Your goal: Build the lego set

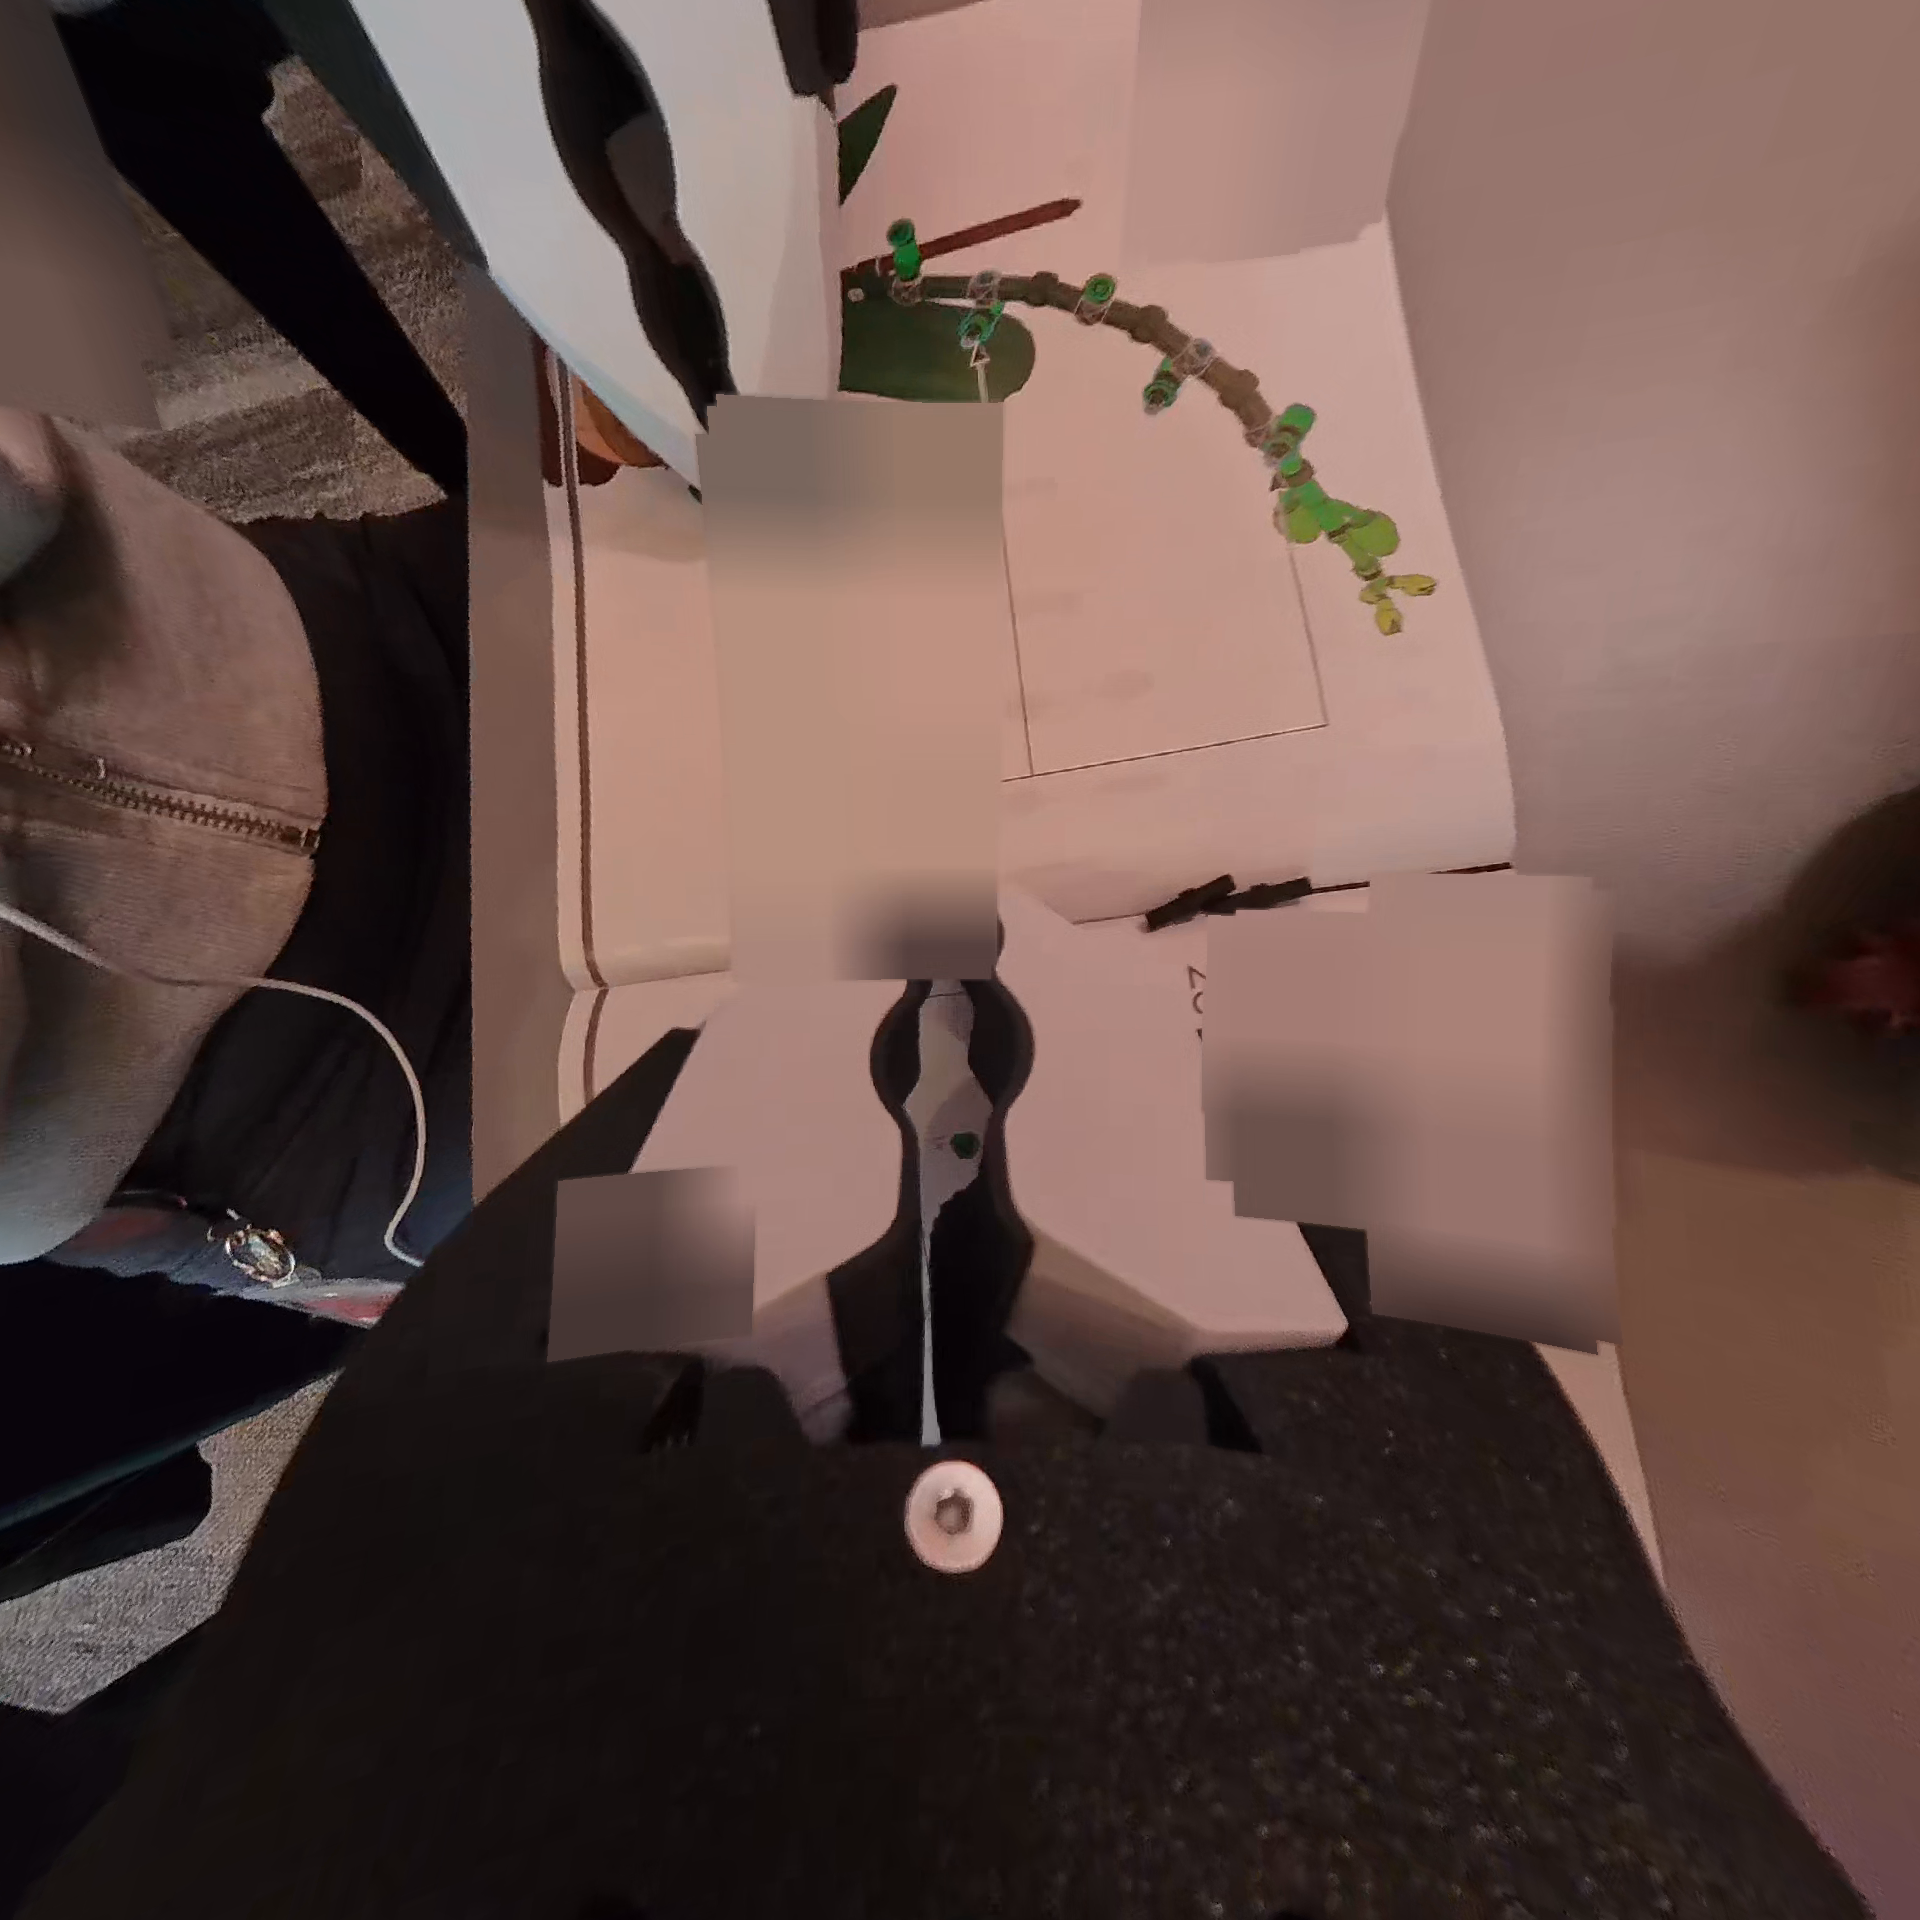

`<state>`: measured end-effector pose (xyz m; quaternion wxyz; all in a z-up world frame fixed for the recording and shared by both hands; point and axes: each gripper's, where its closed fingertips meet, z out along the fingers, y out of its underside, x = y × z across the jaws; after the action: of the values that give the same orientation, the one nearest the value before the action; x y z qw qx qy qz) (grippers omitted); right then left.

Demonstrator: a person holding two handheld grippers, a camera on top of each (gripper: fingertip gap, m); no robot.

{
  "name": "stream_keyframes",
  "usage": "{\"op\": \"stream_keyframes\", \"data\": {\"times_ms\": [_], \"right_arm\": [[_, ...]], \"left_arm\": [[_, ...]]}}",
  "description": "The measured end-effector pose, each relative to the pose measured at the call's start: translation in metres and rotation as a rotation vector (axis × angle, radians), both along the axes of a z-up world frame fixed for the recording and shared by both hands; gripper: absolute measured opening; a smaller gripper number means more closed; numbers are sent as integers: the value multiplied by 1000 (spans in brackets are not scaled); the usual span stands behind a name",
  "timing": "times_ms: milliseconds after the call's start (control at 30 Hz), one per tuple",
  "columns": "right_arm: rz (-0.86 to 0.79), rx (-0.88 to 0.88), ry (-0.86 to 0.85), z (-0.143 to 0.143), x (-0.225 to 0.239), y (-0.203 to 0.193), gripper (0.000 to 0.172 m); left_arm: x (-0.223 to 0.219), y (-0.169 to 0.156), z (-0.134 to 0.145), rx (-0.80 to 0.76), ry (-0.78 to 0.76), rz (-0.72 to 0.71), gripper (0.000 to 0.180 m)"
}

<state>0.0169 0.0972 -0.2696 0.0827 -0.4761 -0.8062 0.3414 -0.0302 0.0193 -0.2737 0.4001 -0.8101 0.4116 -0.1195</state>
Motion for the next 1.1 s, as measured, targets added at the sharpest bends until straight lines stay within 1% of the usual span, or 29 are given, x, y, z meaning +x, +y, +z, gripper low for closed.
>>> {"op": "stream_keyframes", "data": {"times_ms": [200, 333, 500, 700, 867, 1100], "right_arm": [[31, 1, 9, 1, 1, -7, 3], [41, 36, 8, 1, 1, -9, 4], [40, 85, 1, 2, 1, -11, 13], [48, 154, -34, -2, 3, -10, 12], [50, 179, -42, -2, 3, -11, 7], [56, 177, -46, -4, 5, -11, 4]], "left_arm": [[2, 0, -1, 2, 1, 0, 5], [1, 1, -2, 0, 0, 0, 5], [1, 2, -3, 0, 0, 0, 5], [-1, 2, 1, -1, -1, 0, 5], [0, 2, -1, -5, -4, 0, 5], [0, 2, -2, -8, -7, 1, 5]]}}
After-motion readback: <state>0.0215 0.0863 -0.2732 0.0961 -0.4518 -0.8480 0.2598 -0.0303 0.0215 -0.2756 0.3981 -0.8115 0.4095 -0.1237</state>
